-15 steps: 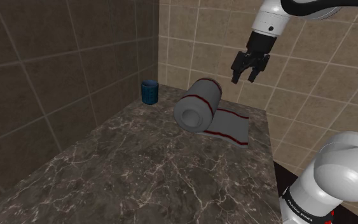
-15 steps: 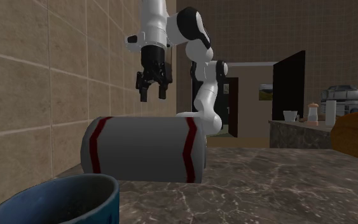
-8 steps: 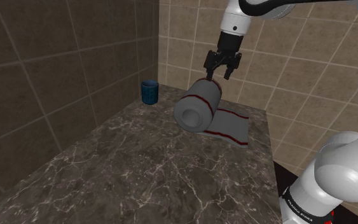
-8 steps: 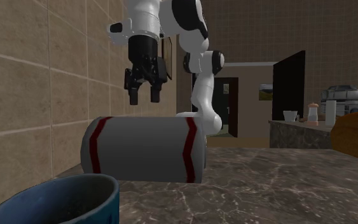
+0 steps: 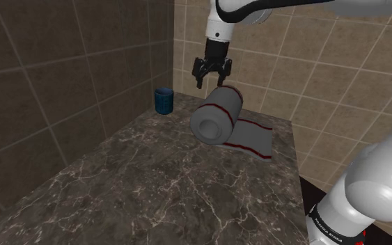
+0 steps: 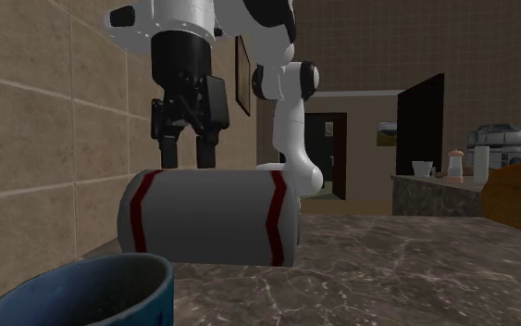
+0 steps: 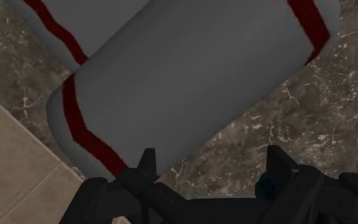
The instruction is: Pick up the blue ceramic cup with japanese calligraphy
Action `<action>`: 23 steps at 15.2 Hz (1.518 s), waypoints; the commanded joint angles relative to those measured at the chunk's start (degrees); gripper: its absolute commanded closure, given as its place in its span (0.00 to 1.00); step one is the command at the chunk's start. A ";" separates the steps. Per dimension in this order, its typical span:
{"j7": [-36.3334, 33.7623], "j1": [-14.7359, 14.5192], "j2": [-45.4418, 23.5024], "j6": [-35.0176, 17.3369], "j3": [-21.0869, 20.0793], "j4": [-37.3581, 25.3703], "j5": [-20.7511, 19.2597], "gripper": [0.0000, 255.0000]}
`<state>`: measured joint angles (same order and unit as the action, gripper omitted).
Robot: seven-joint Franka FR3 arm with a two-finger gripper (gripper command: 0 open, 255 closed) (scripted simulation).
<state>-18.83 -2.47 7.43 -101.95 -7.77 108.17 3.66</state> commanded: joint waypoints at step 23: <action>-6.97 -4.60 -34.27 4.14 -2.28 -34.23 -5.13 1.00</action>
<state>-25.81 -7.08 -26.84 -97.72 -10.04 73.86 -1.48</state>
